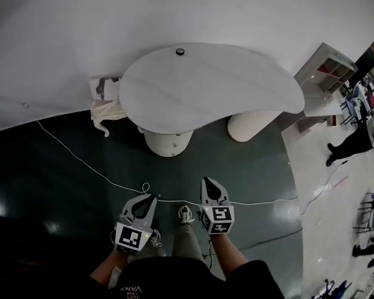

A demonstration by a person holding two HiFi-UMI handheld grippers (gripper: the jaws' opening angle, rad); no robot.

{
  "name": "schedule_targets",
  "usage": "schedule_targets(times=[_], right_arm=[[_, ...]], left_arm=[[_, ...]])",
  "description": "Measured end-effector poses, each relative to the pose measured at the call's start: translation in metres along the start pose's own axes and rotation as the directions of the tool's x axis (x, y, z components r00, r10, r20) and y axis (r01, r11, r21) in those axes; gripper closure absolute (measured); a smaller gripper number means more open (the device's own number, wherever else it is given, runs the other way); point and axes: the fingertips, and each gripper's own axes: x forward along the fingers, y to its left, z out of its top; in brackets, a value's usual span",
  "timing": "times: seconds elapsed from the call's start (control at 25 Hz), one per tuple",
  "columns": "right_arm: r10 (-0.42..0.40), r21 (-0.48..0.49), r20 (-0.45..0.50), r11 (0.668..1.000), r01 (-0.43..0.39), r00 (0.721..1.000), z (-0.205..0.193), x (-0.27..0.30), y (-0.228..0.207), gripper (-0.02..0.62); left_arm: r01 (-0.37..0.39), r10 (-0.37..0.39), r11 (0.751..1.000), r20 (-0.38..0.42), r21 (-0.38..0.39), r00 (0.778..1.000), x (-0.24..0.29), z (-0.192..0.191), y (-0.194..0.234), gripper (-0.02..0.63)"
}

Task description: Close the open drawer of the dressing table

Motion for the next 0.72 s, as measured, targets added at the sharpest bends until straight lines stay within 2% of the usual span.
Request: schedule_targets(times=[0.44,0.72], right_arm=[[0.044,0.042,0.066,0.998,-0.047,0.997,0.027,-0.079,0.041,0.594],[0.048,0.083,0.083,0.995,-0.055,0.995,0.03,-0.108,0.064,0.594]], left_arm=[[0.053,-0.053,0.998,0.005,0.028,0.999,-0.032,0.006,-0.013,0.588],[0.046,-0.046,0.998,0.01,0.031,0.999,-0.057,0.006,-0.008,0.588]])
